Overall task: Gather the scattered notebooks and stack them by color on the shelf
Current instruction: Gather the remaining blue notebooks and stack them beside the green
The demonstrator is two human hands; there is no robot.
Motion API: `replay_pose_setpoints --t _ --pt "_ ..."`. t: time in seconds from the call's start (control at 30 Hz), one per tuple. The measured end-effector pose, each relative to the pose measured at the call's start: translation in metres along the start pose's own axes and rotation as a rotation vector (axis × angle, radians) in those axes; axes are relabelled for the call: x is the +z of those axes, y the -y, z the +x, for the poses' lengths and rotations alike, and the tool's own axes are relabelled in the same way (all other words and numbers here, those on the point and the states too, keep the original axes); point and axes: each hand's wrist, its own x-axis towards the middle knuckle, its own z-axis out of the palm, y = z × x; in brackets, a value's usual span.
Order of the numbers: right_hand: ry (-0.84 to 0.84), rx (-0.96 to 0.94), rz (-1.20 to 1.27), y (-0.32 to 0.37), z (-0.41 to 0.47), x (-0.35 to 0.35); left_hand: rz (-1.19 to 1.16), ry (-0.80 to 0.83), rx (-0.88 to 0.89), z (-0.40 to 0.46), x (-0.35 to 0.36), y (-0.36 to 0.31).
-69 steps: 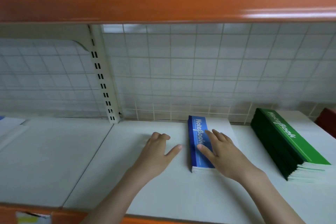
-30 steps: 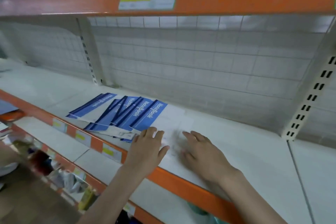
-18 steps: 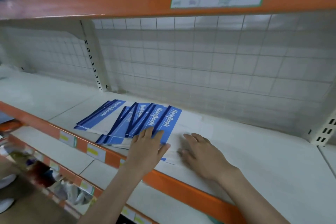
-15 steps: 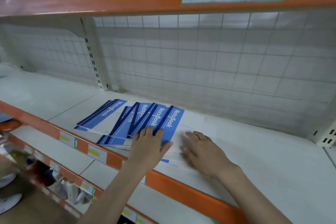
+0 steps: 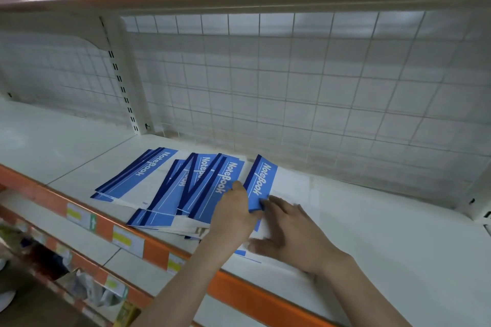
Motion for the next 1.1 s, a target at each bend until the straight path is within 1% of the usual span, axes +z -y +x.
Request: replay_pose_setpoints --t 0.07,0.17,0.2,0.27,0.33,0.37,0.4,0.43,0.47,0.5,0.53,0.6,0.67,0.73,0.8,0.87,0.93,1.0,1.1 --pt "0.014 0.025 -0.005 -0.001 0.001 0.001 -0.2 -0.017 -0.001 0.001 0.0 -0.001" --pt "-0.03 0.067 0.06 -0.002 0.001 0.0 -0.526 0.036 -0.017 0.001 0.0 -0.006" --pt "-0.048 0.069 0.079 -0.002 0.001 0.0 -0.584 0.036 -0.022 0.0 0.0 -0.007" --pt "-0.065 0.056 0.078 -0.003 0.001 0.0 -0.565 0.007 0.005 -0.001 -0.003 -0.006" --pt "-0.032 0.043 0.066 -0.002 0.001 0.0 -0.461 -0.049 0.064 -0.003 -0.007 0.001" --pt "-0.008 0.041 0.06 -0.002 0.001 0.0 -0.35 -0.098 0.084 -0.004 -0.01 0.007" --pt "0.007 0.043 0.057 -0.001 0.0 0.0 -0.155 -0.176 0.09 -0.005 -0.013 0.014" --pt "0.011 0.047 0.059 -0.001 0.001 0.0 0.091 -0.242 0.066 -0.005 -0.015 0.02" --pt "0.004 0.049 0.064 0.0 0.001 0.0 0.33 -0.256 0.003 -0.006 -0.017 0.026" --pt "-0.012 0.051 0.074 0.001 0.002 0.0 0.502 -0.221 -0.072 -0.006 -0.018 0.029" --pt "-0.029 0.051 0.085 0.001 0.002 0.0 0.59 -0.174 -0.118 -0.007 -0.017 0.03" --pt "-0.063 0.04 0.109 0.002 0.003 0.0 0.595 -0.131 -0.127 -0.007 -0.014 0.028" --pt "-0.09 0.023 0.14 0.004 0.003 0.0 0.492 -0.108 -0.116 -0.004 -0.011 0.025" --pt "-0.094 0.005 0.151 0.006 0.003 0.001 0.279 -0.066 -0.097 0.001 -0.011 0.023" --pt "-0.093 -0.009 0.146 0.005 0.003 0.001 0.068 -0.01 -0.025 0.0 -0.01 0.019" --pt "-0.101 -0.002 0.183 0.006 0.004 0.0 -0.021 0.001 0.048 -0.005 -0.006 0.015" --pt "-0.087 0.002 0.191 0.006 0.003 0.0 -0.112 -0.031 0.074 -0.009 -0.005 0.012" --pt "-0.037 0.01 0.205 0.007 0.002 0.003 -0.282 -0.041 0.052 -0.009 -0.006 0.011" --pt "0.032 0.012 0.233 0.009 0.0 0.005 -0.645 0.013 -0.078 -0.006 -0.014 0.006"
